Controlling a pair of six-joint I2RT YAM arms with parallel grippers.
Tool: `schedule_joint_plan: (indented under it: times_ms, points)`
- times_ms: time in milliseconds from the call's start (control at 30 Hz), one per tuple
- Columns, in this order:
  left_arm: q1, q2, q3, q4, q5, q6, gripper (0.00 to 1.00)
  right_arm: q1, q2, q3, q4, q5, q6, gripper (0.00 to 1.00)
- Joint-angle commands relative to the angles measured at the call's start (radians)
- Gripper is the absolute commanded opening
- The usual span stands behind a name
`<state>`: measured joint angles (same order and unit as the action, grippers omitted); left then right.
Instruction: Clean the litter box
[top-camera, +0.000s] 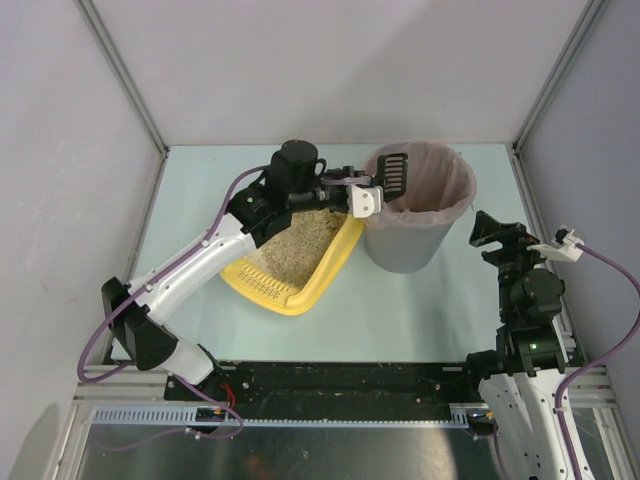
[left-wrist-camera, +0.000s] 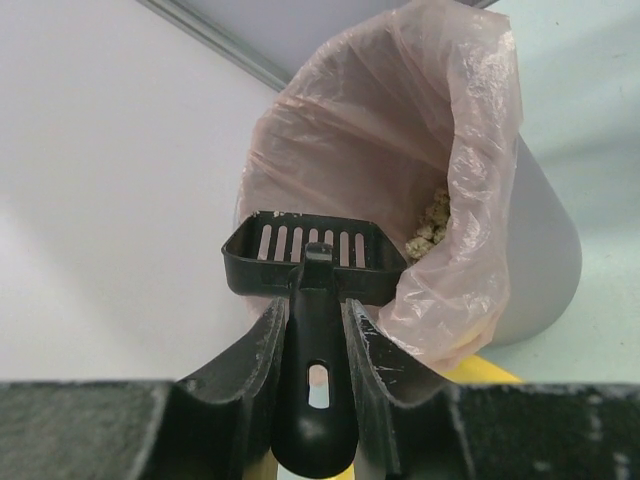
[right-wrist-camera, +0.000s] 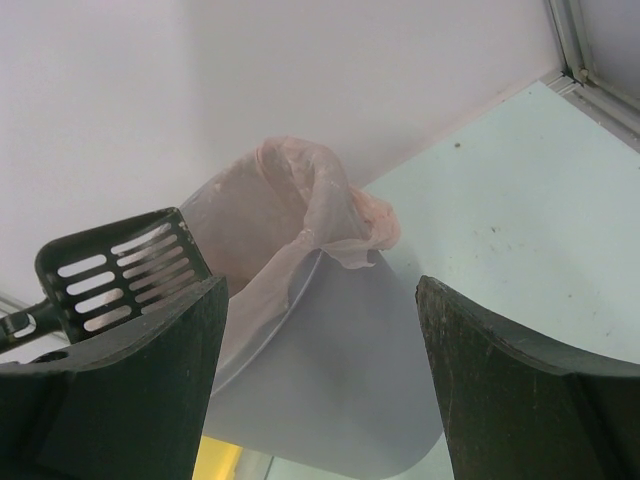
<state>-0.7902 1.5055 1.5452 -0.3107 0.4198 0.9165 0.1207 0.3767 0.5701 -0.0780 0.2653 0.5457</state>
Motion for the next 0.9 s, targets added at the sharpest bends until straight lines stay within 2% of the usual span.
schedule_joint_plan:
  times_ms: [0,167,333,567,700,867]
  points:
    - [-0.011,-0.013,0.076,0.024,-0.001,0.010,0.00,0.002,0.011,0.004,0.029,0.020,-0.009,0.81]
    - [-0.009,-0.013,0.105,0.050,-0.016,-0.103,0.00,0.002,0.011,0.005,0.026,0.020,-0.006,0.81]
    - [-0.007,-0.036,0.113,0.094,-0.114,-0.261,0.00,0.002,-0.004,0.004,0.018,0.023,-0.006,0.81]
    - [0.015,-0.175,-0.045,0.223,-0.239,-0.419,0.00,0.000,-0.018,0.004,0.011,0.034,-0.012,0.81]
    - [0.061,-0.292,-0.144,0.306,-0.285,-0.574,0.00,0.002,-0.015,0.004,0.014,0.029,-0.004,0.81]
    - [0.100,-0.456,-0.253,0.308,-0.323,-0.636,0.00,0.002,-0.015,0.004,0.017,0.026,0.000,0.81]
